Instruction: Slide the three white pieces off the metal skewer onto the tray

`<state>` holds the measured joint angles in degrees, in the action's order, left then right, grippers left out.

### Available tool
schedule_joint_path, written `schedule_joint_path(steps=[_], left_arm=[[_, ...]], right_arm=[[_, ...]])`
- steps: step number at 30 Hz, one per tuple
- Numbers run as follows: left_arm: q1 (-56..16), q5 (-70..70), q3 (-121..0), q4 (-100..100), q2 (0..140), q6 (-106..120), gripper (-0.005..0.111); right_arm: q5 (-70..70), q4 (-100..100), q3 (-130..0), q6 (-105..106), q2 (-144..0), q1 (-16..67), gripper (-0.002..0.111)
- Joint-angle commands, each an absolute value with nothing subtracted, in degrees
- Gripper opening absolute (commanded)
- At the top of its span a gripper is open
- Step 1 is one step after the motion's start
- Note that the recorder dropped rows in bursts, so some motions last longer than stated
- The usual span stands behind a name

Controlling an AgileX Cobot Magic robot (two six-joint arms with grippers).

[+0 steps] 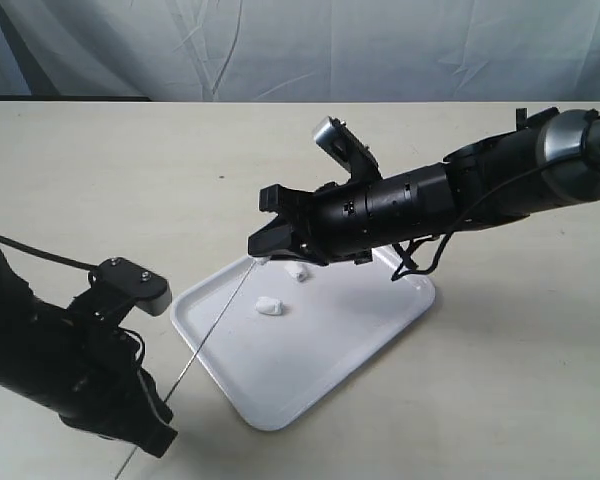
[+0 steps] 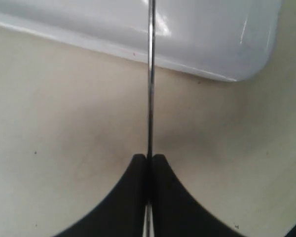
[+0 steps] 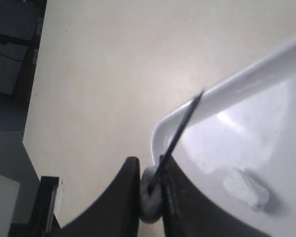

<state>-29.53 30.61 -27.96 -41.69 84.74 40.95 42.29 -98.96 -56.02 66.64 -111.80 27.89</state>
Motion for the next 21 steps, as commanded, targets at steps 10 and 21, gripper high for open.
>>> schedule_joint_path(steps=[10, 21], left_arm=[[-29.8, 34.3, -26.7, -39.8, 84.9, 37.0, 0.000], [-29.8, 34.7, -26.7, -38.8, 84.9, 36.0, 0.000]], right_arm=[[32.3, -99.9, -62.0, 66.9, -111.8, 27.3, 0.012], [27.9, -99.9, -63.7, 66.8, -111.5, 27.0, 0.012]])
